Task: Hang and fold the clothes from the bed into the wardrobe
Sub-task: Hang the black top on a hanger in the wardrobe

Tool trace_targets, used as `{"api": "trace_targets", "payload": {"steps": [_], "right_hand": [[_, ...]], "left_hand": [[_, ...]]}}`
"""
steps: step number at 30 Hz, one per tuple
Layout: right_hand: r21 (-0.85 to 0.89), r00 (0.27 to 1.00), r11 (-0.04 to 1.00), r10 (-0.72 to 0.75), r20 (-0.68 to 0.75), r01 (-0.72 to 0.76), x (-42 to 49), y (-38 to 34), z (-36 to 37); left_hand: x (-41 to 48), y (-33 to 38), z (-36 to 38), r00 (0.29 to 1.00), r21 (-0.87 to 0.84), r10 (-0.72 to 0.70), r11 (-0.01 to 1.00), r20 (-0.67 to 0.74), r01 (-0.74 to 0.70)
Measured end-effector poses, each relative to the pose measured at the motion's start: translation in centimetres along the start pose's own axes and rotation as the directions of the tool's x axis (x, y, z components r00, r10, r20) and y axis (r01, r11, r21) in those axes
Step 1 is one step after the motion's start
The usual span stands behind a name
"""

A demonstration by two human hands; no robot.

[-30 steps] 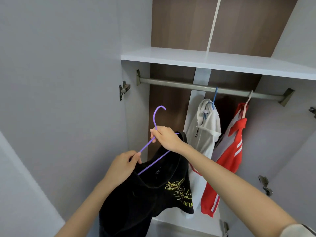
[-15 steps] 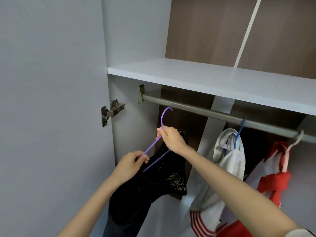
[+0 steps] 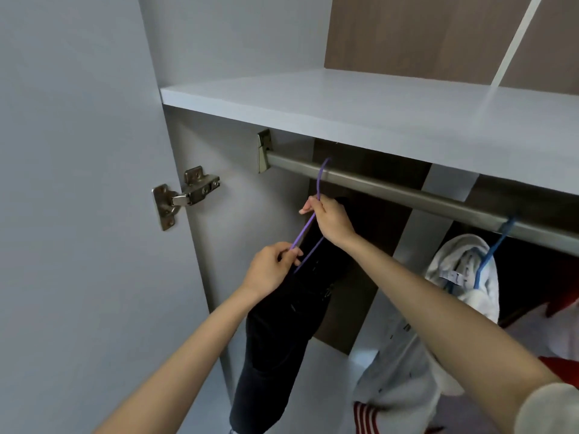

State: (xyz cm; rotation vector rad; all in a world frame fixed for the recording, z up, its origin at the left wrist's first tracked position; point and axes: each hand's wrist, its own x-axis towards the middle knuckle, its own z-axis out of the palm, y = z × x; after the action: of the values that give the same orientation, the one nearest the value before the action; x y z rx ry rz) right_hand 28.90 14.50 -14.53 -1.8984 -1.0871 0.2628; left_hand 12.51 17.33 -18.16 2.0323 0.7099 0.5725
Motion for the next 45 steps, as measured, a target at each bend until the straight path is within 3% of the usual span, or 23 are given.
{"api": "trace_targets", "payload": {"steps": [7,14,22,31,36,45], "right_hand": [[0.004,0.999,1.0,-0.006,0.04,0.006,1.2,1.6,0.1],[-0.064,0.99,0.996,-0.049,0.136,0.058,1.0,2.3,-0.9],[-0.079,0.987,0.995,-0.046,0.152,0.058,0.8,2.4,-1.3],[-0.127,0.994,0.992,-0.013,0.107,0.026,-1.4,2.3,-1.5],[-0.114,0.991,0.99,0.092,0.101,-0.08,-5.3,2.0,-2.6],[-0.002,0.989,0.991,0.135,-0.061,-0.136,-18.3,-0.2,-1.9]], "left_hand": [[1.4,-1.1,1.3,1.0,-0.04,-0.021,0.999,-0.022,0.02],[0.9,-3.2,1.9,0.999,0.02,-0.02,1.0,-0.033,0.02],[0.0,-4.4,2.3,0.999,0.067,-0.027,0.997,-0.025,0.028],[-1.3,-3.4,1.2,0.999,0.058,-0.012,0.998,-0.032,0.013],[-3.0,-2.4,-0.8,1.0,0.061,0.001,0.998,-0.006,-0.001],[-9.5,1.1,-4.9,0.978,-0.081,0.21,0.974,-0.017,-0.211]]}}
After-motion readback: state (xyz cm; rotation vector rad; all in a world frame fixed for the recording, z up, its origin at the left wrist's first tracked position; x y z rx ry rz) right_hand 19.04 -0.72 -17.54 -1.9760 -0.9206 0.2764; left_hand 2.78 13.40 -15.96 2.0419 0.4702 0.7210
